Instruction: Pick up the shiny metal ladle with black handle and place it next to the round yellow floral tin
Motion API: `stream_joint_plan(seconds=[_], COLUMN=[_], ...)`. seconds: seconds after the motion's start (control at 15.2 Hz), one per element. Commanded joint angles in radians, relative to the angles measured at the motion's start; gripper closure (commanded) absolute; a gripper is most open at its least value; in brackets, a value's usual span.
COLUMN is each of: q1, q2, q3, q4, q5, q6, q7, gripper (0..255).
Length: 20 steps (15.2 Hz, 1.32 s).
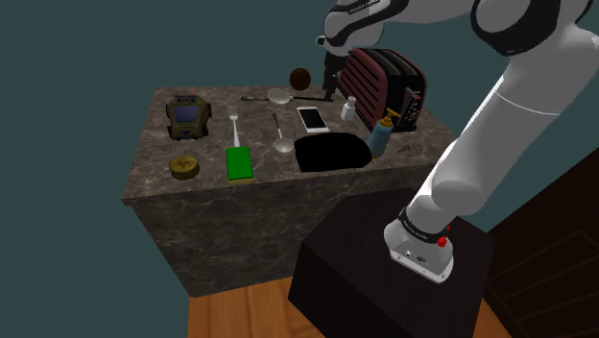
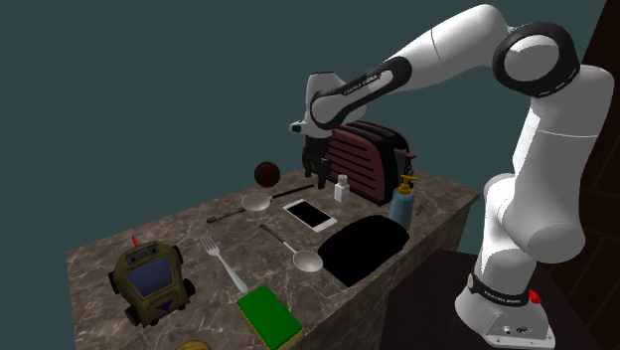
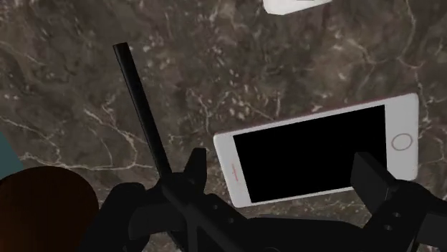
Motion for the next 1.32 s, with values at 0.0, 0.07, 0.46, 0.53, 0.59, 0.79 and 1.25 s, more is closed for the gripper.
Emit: stream_joint_plan(seconds=[0.0, 0.07, 0.46, 0.53, 0.59, 0.79, 1.25], q1=[-0.007, -0.015, -0.081, -0.085, -0.086, -0.088, -0.090], q2=[0.091, 0.132, 0.373, 0.382, 0.389, 0.410, 0.437], q3=[-0.005, -0.001, 0.050, 0.055, 0.057, 0.064, 0.072], q4=[0.077, 0.114, 0.369, 0.380, 0.376, 0.366, 0.356], q5=[0.060, 0.088, 0.222, 0.225, 0.229, 0.240, 0.255], q6=[0.011, 0.013, -0.006, -0.008, 0.002, 0.032, 0.067], q7=[-0.102, -0.145, -0.365, -0.372, -0.374, -0.381, -0.390], gripper=[0, 0, 0, 0, 0, 0, 0])
